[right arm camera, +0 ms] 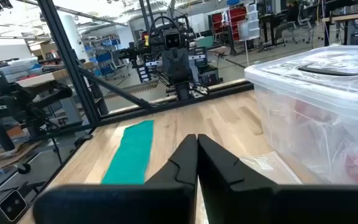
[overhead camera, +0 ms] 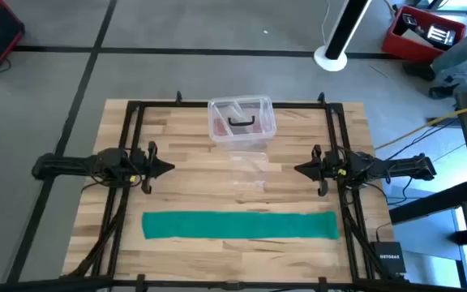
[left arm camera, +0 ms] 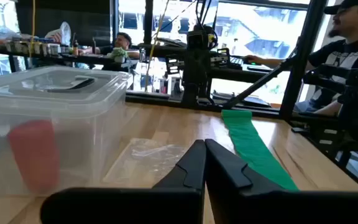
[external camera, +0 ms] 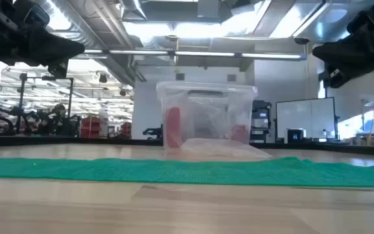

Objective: Roll bandage

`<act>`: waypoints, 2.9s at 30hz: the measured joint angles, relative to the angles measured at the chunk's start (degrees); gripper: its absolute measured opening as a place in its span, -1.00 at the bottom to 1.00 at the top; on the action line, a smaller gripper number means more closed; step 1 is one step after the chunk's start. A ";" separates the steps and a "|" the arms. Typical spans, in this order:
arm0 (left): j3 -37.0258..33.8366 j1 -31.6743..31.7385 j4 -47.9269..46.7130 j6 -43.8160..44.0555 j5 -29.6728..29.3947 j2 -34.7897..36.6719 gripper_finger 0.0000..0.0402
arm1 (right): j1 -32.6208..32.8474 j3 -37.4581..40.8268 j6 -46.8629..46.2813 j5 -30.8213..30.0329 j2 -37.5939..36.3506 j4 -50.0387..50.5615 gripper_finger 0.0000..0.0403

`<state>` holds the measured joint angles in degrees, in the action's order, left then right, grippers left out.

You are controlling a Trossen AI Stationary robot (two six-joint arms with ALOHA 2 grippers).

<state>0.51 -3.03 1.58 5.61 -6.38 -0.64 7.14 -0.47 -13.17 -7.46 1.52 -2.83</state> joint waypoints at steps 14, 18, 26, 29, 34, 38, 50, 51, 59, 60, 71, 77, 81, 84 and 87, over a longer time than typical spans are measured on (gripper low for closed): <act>0.00 0.01 -0.01 -0.01 -0.01 0.01 -1.00 | 0.00 -0.02 0.00 0.00 0.00 0.00 -0.93; 0.00 0.02 -0.01 -0.01 -0.01 0.00 -1.00 | 0.00 0.00 0.00 0.00 0.00 0.00 -0.93; 0.01 0.02 -0.02 -0.01 -0.01 0.00 -1.00 | 0.00 -0.01 0.00 0.00 0.00 0.00 -0.93; 0.02 0.02 0.00 0.00 -0.02 0.00 -1.00 | -0.02 -0.02 0.00 0.00 0.00 0.00 -0.93; 0.00 0.02 0.00 0.00 0.00 0.00 -1.00 | -0.02 -0.02 0.00 0.02 0.00 0.00 -0.93; 0.00 0.02 -0.02 -0.02 0.00 0.02 -1.00 | -0.01 -0.01 0.01 0.00 0.00 0.00 -0.93; 0.01 0.01 -0.02 -0.01 0.00 0.01 -1.00 | -0.02 0.00 0.00 0.00 0.00 0.00 -0.93; 0.00 0.02 0.00 -0.01 -0.01 0.02 -1.00 | 0.00 0.00 0.00 0.00 0.00 0.00 -0.93; 0.02 0.02 0.00 -0.02 -0.02 0.00 -1.00 | -0.02 -0.01 0.00 0.00 0.01 0.00 -0.93; 0.02 0.02 -0.02 0.00 -0.02 0.02 -1.00 | 0.00 0.00 0.01 0.01 0.00 0.00 -0.93; 0.00 0.02 0.00 0.00 -0.02 0.00 -1.00 | 0.00 0.00 0.00 0.02 0.00 0.00 -0.93; 0.01 0.02 0.00 -0.01 -0.01 0.00 -1.00 | -0.01 -0.01 0.00 0.00 0.00 0.00 -0.93; 0.00 0.02 -0.02 0.00 0.00 0.00 -1.00 | 0.00 -0.02 0.05 -3.76 0.01 -0.34 -0.93; 0.00 0.02 0.05 -0.02 -0.02 0.00 -1.00 | -0.02 -0.01 -0.20 -4.93 0.00 -0.68 -0.93; 0.01 0.01 1.73 1.77 -0.19 0.01 -1.00 | -0.02 -0.02 -3.44 -2.71 0.00 -0.45 -0.93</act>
<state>0.52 -3.01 3.31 7.38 -6.57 -0.64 7.11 -0.49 -16.61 -10.18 1.52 -3.28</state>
